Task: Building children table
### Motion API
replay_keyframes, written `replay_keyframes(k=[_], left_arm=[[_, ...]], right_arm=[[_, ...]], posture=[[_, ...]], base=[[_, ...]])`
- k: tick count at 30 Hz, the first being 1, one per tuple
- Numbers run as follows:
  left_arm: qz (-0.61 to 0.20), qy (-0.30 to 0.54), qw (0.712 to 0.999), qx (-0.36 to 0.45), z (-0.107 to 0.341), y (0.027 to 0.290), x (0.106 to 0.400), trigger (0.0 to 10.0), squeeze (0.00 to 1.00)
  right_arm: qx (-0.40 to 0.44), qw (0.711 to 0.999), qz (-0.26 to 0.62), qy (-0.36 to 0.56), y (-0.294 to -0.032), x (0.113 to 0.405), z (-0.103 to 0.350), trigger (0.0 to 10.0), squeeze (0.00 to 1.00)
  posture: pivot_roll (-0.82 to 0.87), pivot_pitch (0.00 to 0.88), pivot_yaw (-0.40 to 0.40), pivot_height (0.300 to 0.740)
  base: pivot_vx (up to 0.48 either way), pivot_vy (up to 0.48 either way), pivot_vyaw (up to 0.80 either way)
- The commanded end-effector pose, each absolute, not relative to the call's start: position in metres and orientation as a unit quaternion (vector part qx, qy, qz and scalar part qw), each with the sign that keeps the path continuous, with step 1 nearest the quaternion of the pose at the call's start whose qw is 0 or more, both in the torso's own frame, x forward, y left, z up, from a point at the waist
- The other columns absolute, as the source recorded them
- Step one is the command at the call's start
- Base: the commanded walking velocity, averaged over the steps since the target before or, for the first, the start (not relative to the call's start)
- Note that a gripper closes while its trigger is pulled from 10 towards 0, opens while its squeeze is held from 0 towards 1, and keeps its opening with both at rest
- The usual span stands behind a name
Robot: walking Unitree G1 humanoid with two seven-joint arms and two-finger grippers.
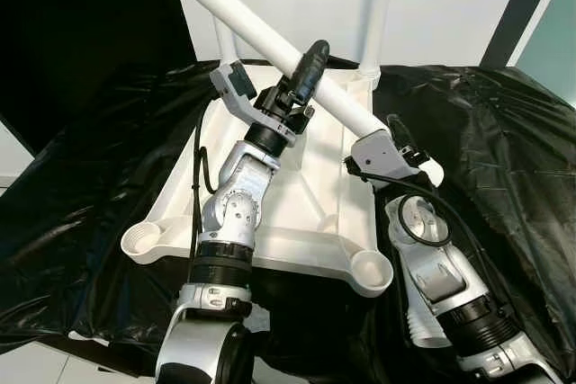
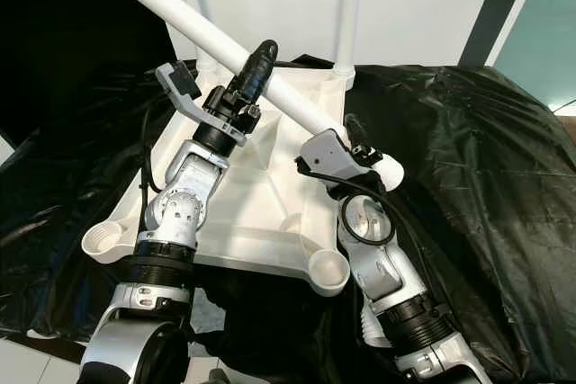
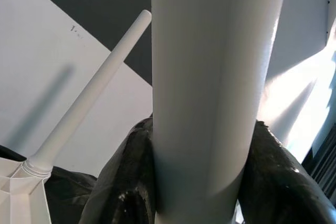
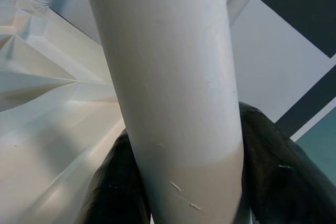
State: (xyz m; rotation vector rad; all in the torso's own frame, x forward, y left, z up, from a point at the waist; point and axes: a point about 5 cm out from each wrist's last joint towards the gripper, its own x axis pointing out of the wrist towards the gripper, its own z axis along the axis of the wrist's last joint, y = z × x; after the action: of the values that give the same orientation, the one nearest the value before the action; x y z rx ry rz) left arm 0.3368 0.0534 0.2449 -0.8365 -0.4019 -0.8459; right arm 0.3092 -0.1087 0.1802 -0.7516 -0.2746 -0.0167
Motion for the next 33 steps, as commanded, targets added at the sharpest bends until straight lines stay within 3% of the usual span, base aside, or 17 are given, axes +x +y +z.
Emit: replay_keyframes(k=[1, 4, 6, 8, 9, 11, 12, 14, 15, 20, 24, 33], left_arm=[[-0.456, -0.19, 0.773, -0.398, 0.245, 0.033, 0.325, 0.0, 0.0], [-0.457, -0.191, 0.772, -0.398, 0.245, 0.032, 0.325, 0.0, 0.0], [-0.458, -0.193, 0.771, -0.399, 0.246, 0.032, 0.324, 0.0, 0.0], [-0.457, -0.194, 0.771, -0.398, 0.246, 0.033, 0.324, 0.0, 0.0], [-0.457, -0.195, 0.772, -0.398, 0.245, 0.033, 0.324, 0.0, 0.0], [-0.455, -0.195, 0.773, -0.397, 0.245, 0.034, 0.324, 0.0, 0.0], [-0.455, -0.196, 0.775, -0.392, 0.244, 0.035, 0.324, 0.0, 0.0], [-0.455, -0.197, 0.777, -0.389, 0.244, 0.035, 0.324, 0.0, 0.0], [-0.457, -0.197, 0.779, -0.382, 0.243, 0.035, 0.324, 0.0, 0.0], [-0.461, -0.196, 0.781, -0.372, 0.24, 0.034, 0.322, 0.0, 0.0], [-0.463, -0.197, 0.783, -0.367, 0.24, 0.034, 0.321, 0.0, 0.0], [-0.466, -0.199, 0.785, -0.356, 0.241, 0.035, 0.322, 0.0, 0.0]], right_arm=[[-0.334, 0.93, 0.009, -0.154, -0.099, 0.307, 0.191, 10.0, 0.0], [-0.332, 0.931, 0.013, -0.154, -0.098, 0.307, 0.192, 10.0, 0.0], [-0.33, 0.931, 0.015, -0.156, -0.097, 0.307, 0.194, 10.0, 0.15], [-0.328, 0.932, 0.017, -0.156, -0.097, 0.307, 0.194, 10.0, 0.16], [-0.318, 0.935, 0.021, -0.153, -0.097, 0.307, 0.195, 10.0, 1.0], [-0.297, 0.944, 0.031, -0.141, -0.096, 0.307, 0.197, 10.0, 1.0], [-0.286, 0.949, 0.053, -0.126, -0.093, 0.307, 0.199, 10.0, 0.07], [-0.279, 0.951, 0.069, -0.116, -0.091, 0.308, 0.2, 10.0, 0.07], [-0.273, 0.951, 0.103, -0.1, -0.089, 0.306, 0.202, 10.0, 0.0], [-0.253, 0.949, 0.179, -0.056, -0.092, 0.297, 0.206, 10.0, 0.0], [-0.27, 0.931, 0.246, 0.001, -0.119, 0.282, 0.208, 10.0, 0.0], [-0.302, 0.921, 0.234, 0.07, -0.167, 0.273, 0.212, 10.0, 0.0]], posture=[[-0.08, 0.0, 0.025, 0.74], [-0.08, 0.0, 0.024, 0.74], [-0.08, 0.0, 0.022, 0.74], [-0.08, 0.0, 0.021, 0.74], [-0.07, 0.0, 0.019, 0.74], [-0.07, 0.0, 0.018, 0.74], [-0.07, 0.0, 0.017, 0.74], [-0.07, 0.0, 0.017, 0.74], [-0.07, 0.0, 0.015, 0.74], [-0.07, 0.0, 0.015, 0.74], [-0.08, 0.0, 0.017, 0.74], [-0.08, 0.0, 0.026, 0.74]], base=[[0.0, 0.0, 0.0], [0.0, 0.0, 0.0], [0.0, 0.0, 0.0], [0.0, 0.0, 0.0], [0.0, 0.0, 0.0], [0.0, 0.0, 0.0], [0.0, 0.0, 0.0], [0.0, 0.0, 0.0], [0.0, 0.0, 0.0], [0.0, 0.0, 0.0], [0.0, 0.0, 0.0], [0.0, 0.0, 0.0]])
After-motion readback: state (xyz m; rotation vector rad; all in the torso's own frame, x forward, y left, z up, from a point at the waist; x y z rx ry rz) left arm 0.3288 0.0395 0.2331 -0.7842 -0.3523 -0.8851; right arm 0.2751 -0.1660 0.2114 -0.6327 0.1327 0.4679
